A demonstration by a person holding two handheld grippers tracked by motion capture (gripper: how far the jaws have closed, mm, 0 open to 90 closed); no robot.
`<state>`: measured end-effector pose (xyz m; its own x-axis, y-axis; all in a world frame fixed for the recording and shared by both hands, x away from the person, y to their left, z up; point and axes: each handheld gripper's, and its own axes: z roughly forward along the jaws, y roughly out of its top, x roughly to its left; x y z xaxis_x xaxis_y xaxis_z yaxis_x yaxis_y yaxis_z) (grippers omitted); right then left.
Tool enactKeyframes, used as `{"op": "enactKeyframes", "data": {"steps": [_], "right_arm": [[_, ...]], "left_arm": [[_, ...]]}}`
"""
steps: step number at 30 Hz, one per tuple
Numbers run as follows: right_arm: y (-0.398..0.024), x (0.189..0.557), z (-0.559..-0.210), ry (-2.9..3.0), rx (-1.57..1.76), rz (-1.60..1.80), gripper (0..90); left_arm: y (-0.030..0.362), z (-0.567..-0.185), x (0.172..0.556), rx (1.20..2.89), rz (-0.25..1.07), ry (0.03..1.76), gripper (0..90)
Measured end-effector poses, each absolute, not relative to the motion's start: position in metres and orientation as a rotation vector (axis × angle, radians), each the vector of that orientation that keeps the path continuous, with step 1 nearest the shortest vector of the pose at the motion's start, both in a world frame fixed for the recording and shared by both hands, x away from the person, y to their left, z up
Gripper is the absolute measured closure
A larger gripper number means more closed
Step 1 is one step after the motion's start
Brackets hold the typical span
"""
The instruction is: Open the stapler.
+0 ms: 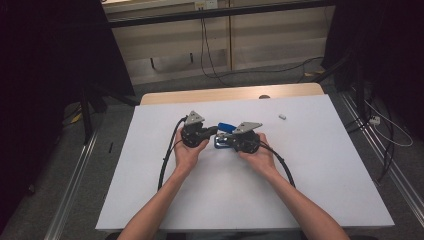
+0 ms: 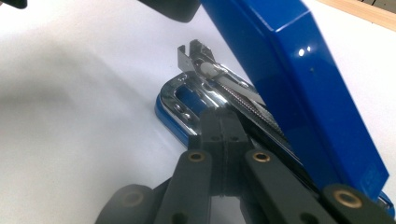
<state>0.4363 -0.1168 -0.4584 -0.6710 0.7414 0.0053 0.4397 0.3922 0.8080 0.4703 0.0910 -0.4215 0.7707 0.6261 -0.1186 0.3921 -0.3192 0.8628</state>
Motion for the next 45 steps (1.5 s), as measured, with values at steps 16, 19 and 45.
{"op": "enactKeyframes", "data": {"steps": [16, 19, 45], "right_arm": [[-0.116, 0.435, -0.458, 2.289, 1.017, 1.164, 90.0], [-0.115, 0.435, -0.456, 2.269, 1.021, 1.196, 90.0], [-0.101, 0.436, -0.448, 2.088, 1.054, 1.263, 90.0]], "left_arm": [[0.087, -0.418, 0.470, 1.919, 0.292, 0.769, 90.0], [0.088, -0.418, 0.470, 1.924, 0.291, 0.767, 90.0], [0.088, -0.418, 0.474, 1.933, 0.282, 0.769, 90.0]]}}
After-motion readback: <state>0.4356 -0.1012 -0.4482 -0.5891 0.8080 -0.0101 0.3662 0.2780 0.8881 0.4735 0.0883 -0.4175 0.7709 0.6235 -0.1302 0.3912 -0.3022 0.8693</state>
